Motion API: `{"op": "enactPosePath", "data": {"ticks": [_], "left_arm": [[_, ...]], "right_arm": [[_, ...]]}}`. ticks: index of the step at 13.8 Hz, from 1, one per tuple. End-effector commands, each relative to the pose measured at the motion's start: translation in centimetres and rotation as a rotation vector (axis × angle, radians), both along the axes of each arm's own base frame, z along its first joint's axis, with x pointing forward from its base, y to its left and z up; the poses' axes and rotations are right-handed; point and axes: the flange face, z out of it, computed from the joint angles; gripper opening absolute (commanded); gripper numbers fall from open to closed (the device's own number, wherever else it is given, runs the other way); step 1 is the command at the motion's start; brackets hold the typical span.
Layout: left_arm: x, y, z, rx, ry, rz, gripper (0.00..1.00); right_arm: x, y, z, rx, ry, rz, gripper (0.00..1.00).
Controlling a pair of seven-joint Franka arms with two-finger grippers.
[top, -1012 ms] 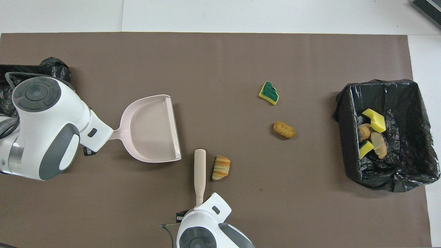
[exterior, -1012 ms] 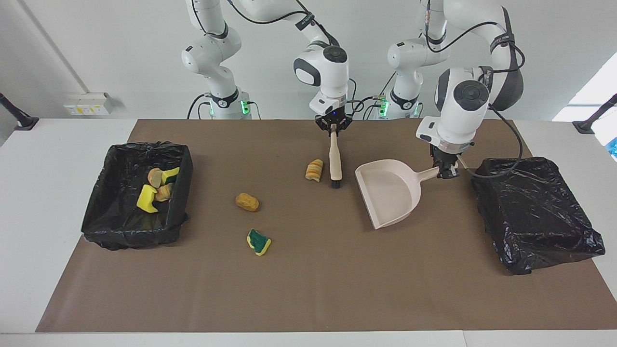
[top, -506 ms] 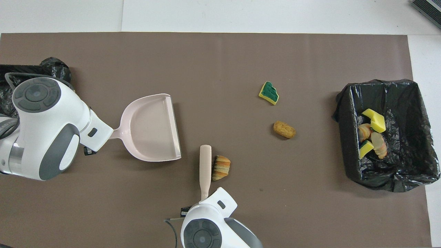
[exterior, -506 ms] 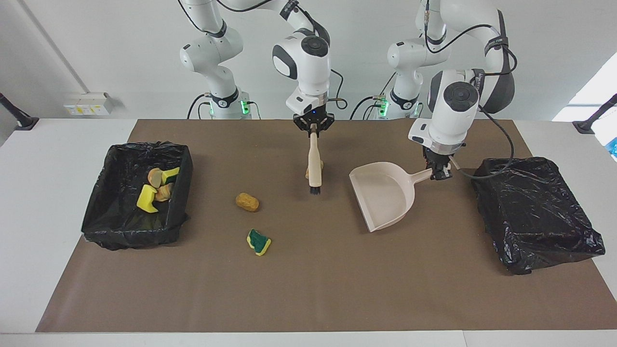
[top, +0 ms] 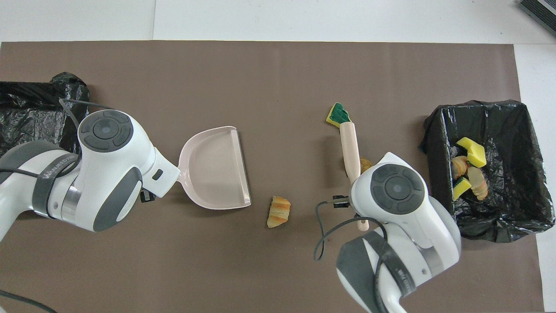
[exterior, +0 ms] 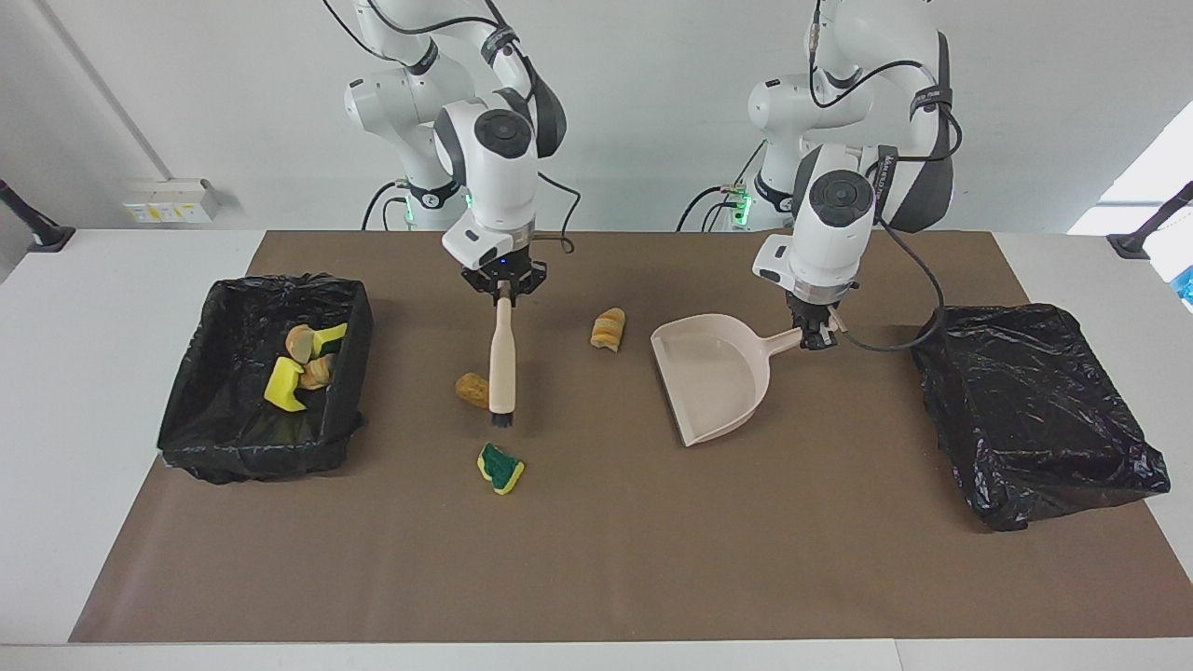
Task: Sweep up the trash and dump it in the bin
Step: 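Move the brush behind the green sponge with the right gripper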
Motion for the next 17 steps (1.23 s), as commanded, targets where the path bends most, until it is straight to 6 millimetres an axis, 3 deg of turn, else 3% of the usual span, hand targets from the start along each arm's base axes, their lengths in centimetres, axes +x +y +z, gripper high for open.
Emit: {"op": "enactPosePath", "data": {"ticks": [1,3,4,8,10,12,15,17], "left_arm": [[-1.2,-0.5,-0.6,0.03,-0.026,-0.008,0.0],[-1.9,-0.7,-1.3,0.036,-0.018,-0.015,0.0],[-2.1,-0.7,-1.3,0.036,-0.023,-0.016,0.0],[-2.1,-0.8,-1.2,0.037,-0.032,0.01,0.0],[-2.1,-0.7,-1.3,0.038,-0.029,0.011,0.0],[-2.0,-0.8,-1.2,0.037,-0.034,0.012,0.0],[-2.1,-0.8,-1.2,0.037,-0.033,0.012,0.0],[-2.1,-0.8,-1.2,0.038,-0.032,0.017,0.0]], "right_arm": [[1.7,-8.1,-1.4,0.009,-0.028,0.09,0.0],[1.9,-12.3,-2.2,0.014,-0.021,0.146,0.0],[1.4,-12.7,-2.3,0.012,-0.016,0.143,0.0],[-1.1,-10.1,-5.9,0.016,-0.003,0.137,0.0],[-1.6,-7.4,-7.0,0.016,0.009,0.147,0.0],[-2.3,-2.7,-7.0,0.048,0.005,0.163,0.0],[-3.5,4.2,-5.8,0.162,0.007,0.095,0.0],[-3.3,6.5,-4.9,0.192,0.01,0.027,0.0]]}}
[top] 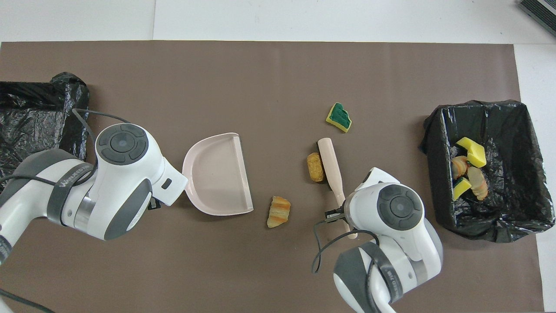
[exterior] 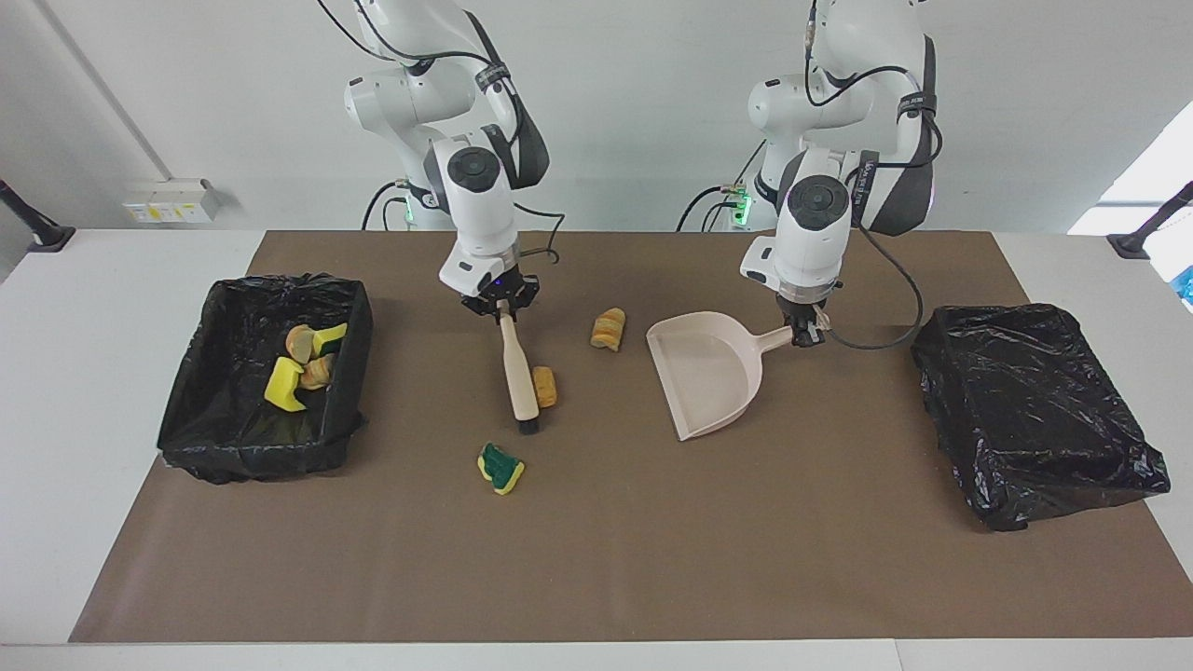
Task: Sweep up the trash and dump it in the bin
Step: 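Sweep the green sponge and tan chunk toward the dustpan with the right gripper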
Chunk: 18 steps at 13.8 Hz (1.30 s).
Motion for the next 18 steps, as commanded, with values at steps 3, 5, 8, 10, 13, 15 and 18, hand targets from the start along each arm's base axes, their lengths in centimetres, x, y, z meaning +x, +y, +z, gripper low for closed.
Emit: {"op": "enactPosePath", "data": {"ticks": [3,5,8,10,13,15,18], "left_arm": [[-0.8,0.0,-0.1,0.023,-0.026,0.01,0.0],[-0.8,-0.1,-0.1,0.023,-0.026,0.01,0.0],[-0.9,0.0,-0.1,0.025,-0.026,0.016,0.0],[-0.9,0.0,-0.1,0.025,-0.026,0.016,0.0],[-0.8,0.0,-0.1,0.023,-0.028,0.022,0.0],[-0.8,0.0,-0.1,0.023,-0.031,0.02,0.0],[-0.8,0.0,-0.1,0.022,-0.03,0.021,0.0]], "right_arm": [[2.6,0.6,2.6,0.017,-0.001,-0.057,0.0],[4.8,-1.6,4.7,-0.017,-0.008,-0.007,0.0],[8.6,-7.7,4.3,-0.113,-0.081,0.11,0.0],[11.9,-11.7,2.9,-0.124,-0.087,0.171,0.0],[15.4,-12.6,1.5,-0.205,-0.115,0.243,0.0],[14.7,-11.3,1.2,-0.209,-0.094,0.269,0.0],[11.9,-5.9,-0.1,-0.203,-0.055,0.365,0.0]]}}
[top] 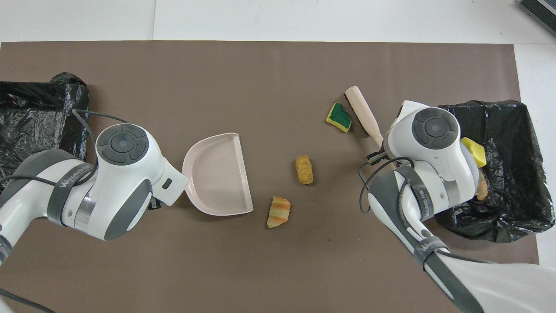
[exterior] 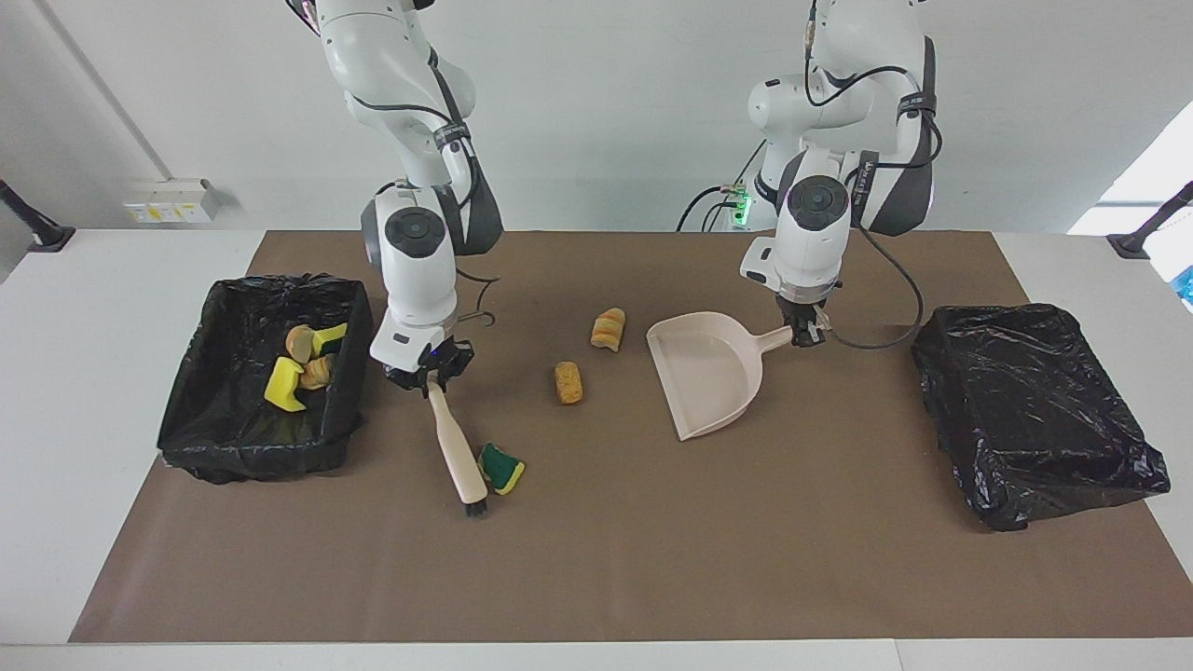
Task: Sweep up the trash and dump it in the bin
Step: 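Sweep the green sponge and tan chunk toward the dustpan with the right gripper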
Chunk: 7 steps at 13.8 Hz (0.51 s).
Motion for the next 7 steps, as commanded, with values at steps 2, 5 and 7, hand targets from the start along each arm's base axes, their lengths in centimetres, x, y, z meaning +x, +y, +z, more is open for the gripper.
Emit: {"op": "enactPosePath", "data": {"ticks": [2,5,7], "left_arm": [[-0.8,-0.2,0.0,0.02,-0.029,0.005,0.0],[-0.8,-0.2,0.0,0.02,-0.029,0.004,0.0],[-0.8,-0.2,0.0,0.02,-0.029,0.004,0.0]], "right_arm": [[-3.3,6.9,-0.7,0.003,0.043,0.125,0.0],[-4.8,11.0,-0.5,0.135,0.103,0.219,0.0],[-4.5,11.0,-0.3,0.184,0.116,0.246,0.0]]}}
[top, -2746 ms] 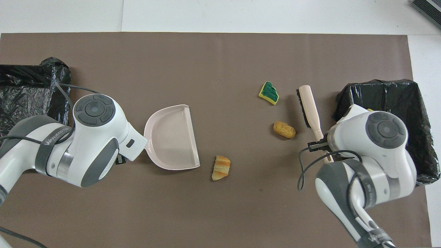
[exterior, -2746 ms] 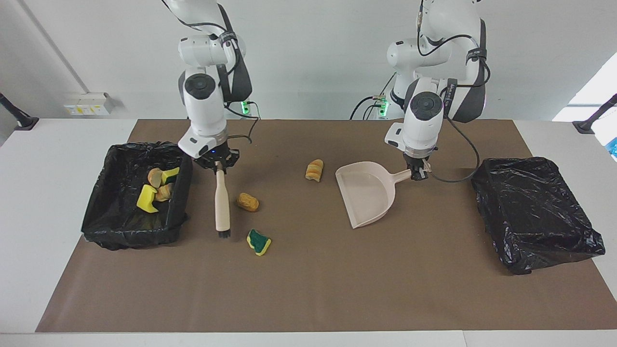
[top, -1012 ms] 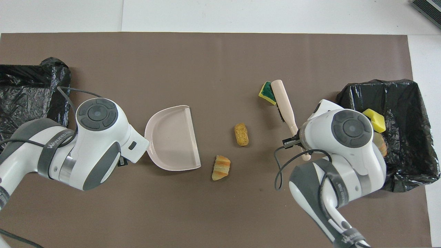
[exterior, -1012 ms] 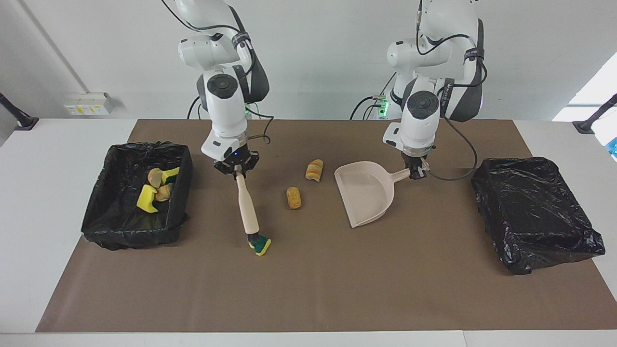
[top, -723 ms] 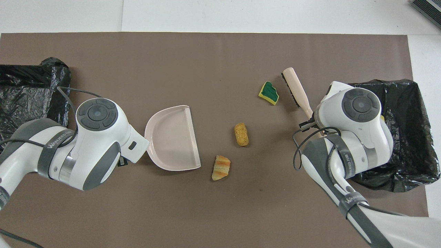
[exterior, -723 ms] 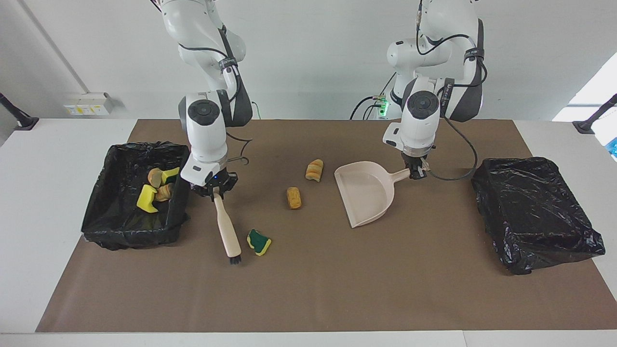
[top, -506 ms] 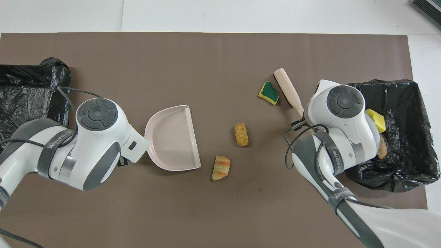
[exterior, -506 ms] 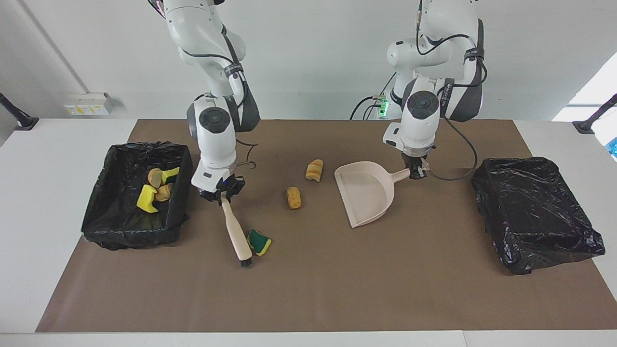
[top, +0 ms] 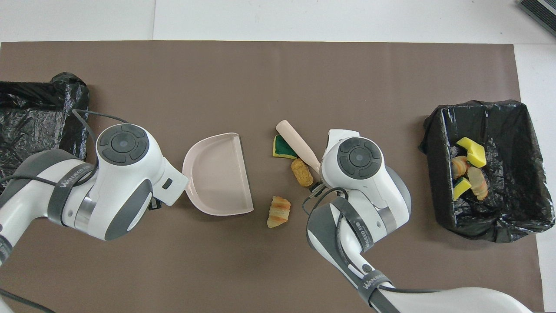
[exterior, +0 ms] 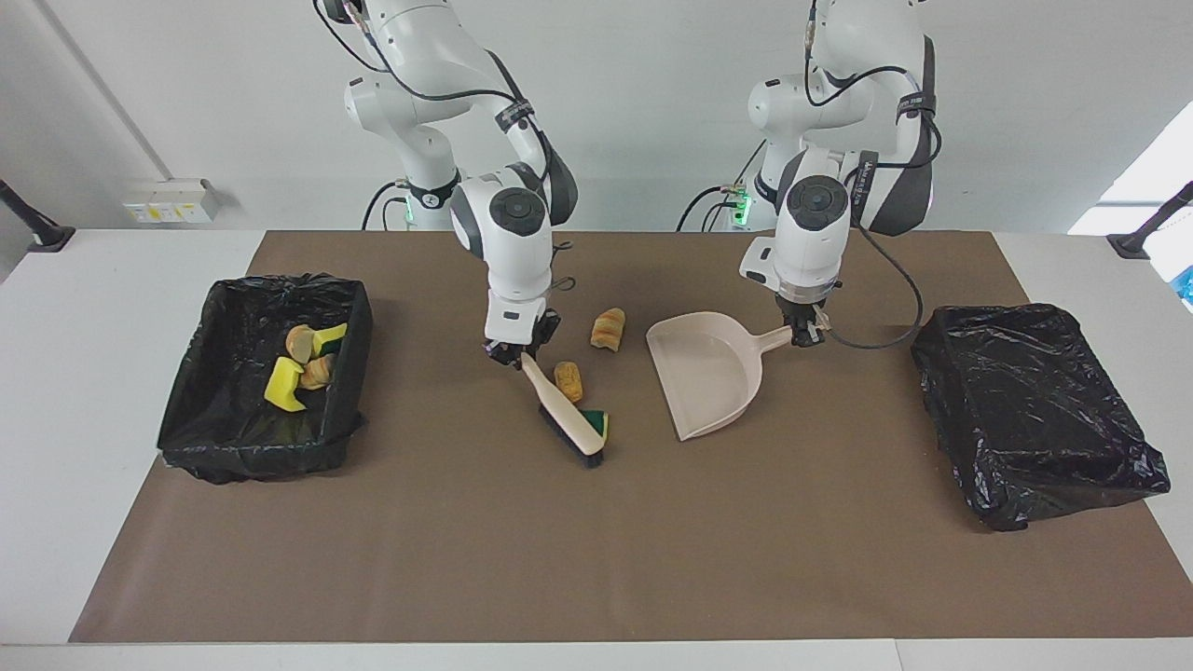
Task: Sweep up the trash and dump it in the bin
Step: 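Sweep the sponge and chunk into the dustpan with the right gripper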
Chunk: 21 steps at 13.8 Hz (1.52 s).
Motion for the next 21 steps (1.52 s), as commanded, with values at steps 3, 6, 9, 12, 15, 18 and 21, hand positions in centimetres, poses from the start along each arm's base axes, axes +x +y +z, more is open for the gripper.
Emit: {"op": "enactPosePath", "data": {"ticks": [3,6,9,12,15,18,21], "left_arm": [[-0.8,-0.2,0.0,0.019,-0.03,0.005,0.0],[-0.8,-0.2,0.0,0.019,-0.03,0.007,0.0],[-0.8,-0.2,0.0,0.019,-0.03,0.007,0.0],[-0.8,-0.2,0.0,0.017,-0.032,0.009,0.0],[-0.8,-0.1,-0.1,0.018,-0.032,0.018,0.0],[-0.8,-0.1,-0.1,0.018,-0.032,0.018,0.0],[-0.8,-0.2,-0.1,0.018,-0.033,0.021,0.0]], "right_arm": [[1.4,-2.4,1.6,0.043,0.028,0.016,0.0],[2.7,-6.4,4.3,0.044,0.012,-0.005,0.0],[2.0,-11.0,6.3,0.025,0.036,-0.106,0.0],[-1.1,-11.1,6.1,-0.012,0.066,-0.347,0.0],[-4.8,-9.8,5.0,-0.049,0.086,-0.47,0.0],[-7.5,-6.2,2.9,-0.089,0.093,-0.635,0.0],[-8.2,-1.3,0.3,-0.066,0.06,-0.679,0.0]]}}
